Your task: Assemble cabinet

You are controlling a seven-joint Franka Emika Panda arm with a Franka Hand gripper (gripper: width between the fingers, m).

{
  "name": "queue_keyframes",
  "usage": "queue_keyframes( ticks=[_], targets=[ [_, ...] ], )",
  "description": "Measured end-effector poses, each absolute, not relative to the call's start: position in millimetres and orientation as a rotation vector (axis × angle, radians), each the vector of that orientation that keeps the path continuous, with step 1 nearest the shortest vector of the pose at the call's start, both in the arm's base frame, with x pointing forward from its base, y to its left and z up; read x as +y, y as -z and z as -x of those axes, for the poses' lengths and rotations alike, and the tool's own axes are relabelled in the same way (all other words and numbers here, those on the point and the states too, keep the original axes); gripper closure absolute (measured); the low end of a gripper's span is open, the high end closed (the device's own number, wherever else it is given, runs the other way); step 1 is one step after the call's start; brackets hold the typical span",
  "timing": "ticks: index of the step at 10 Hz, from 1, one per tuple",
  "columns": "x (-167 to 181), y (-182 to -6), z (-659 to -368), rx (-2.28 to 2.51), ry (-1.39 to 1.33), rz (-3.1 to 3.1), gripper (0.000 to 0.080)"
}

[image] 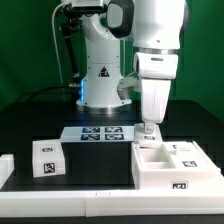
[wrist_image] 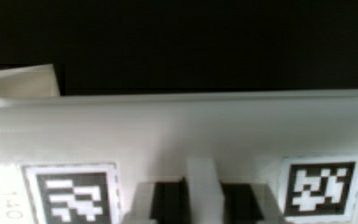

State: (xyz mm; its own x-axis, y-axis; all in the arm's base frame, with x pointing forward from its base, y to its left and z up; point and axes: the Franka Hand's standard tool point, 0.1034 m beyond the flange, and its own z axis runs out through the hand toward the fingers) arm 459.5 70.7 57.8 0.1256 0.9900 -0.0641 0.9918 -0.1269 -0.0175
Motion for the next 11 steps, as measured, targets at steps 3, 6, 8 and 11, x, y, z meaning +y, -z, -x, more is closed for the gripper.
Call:
queue_keyframes(
  ticks=[3, 6, 8, 11],
  targets=[
    [71, -59.4, -460, 2.066, 0.145, -2.332, 0.0731],
    [66, -57.6, -459, 2.152, 0.154, -2.266, 0.0731],
    [56, -57.7, -467, 2.252, 0.117, -2.174, 0.0731],
    [56, -57.7, -467, 2.242, 0.116, -2.184, 0.0731]
  ],
)
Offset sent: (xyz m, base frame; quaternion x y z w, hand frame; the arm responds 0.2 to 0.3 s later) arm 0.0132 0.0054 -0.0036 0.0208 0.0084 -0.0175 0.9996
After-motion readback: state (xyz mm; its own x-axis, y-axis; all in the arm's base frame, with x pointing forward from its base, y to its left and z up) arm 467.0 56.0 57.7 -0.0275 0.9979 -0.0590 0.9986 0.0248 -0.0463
